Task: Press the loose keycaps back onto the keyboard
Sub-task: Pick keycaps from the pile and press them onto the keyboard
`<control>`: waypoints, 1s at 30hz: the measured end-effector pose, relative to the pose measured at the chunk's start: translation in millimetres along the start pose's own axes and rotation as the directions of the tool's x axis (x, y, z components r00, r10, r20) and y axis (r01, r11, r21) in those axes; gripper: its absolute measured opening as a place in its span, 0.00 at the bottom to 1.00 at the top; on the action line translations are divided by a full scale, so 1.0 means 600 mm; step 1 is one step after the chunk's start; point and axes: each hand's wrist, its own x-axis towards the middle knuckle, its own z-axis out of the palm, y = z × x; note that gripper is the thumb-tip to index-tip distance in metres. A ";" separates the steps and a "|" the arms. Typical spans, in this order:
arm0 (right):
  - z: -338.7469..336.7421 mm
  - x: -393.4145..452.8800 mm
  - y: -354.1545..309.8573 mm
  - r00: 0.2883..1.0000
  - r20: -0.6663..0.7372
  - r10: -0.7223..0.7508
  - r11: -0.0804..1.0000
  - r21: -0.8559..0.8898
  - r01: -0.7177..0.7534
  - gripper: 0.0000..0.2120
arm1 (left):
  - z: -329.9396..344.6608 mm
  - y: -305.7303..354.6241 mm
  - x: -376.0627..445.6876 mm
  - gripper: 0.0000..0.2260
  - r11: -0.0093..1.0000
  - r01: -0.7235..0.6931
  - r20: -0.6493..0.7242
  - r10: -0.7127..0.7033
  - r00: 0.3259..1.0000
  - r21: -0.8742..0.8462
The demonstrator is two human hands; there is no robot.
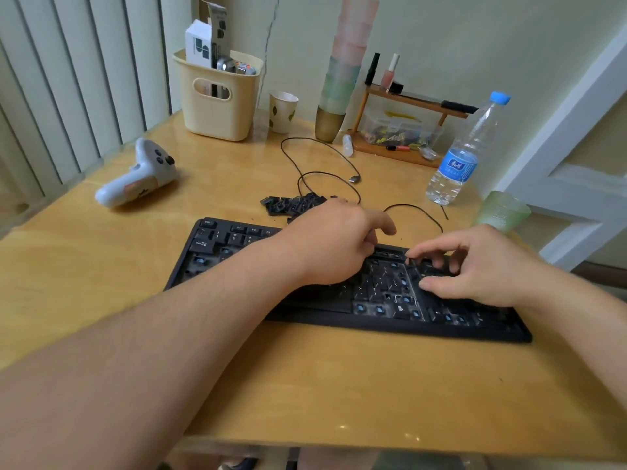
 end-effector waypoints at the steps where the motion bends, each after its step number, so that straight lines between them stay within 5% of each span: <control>1: -0.003 0.002 -0.004 1.000 0.016 0.000 1.000 -0.016 0.001 0.19 | 0.003 0.000 0.000 0.17 1.000 -0.014 0.031 0.013 0.999 0.014; 15: -0.024 0.027 -0.073 0.971 0.231 -0.057 0.852 -0.495 0.168 0.12 | 0.004 -0.012 0.003 0.11 0.996 -0.069 0.091 0.063 0.994 0.062; 30: 0.001 0.011 -0.076 0.966 0.249 -0.067 0.843 -0.503 0.188 0.22 | 0.005 -0.006 -0.001 0.11 0.991 -0.085 0.111 0.074 0.991 0.103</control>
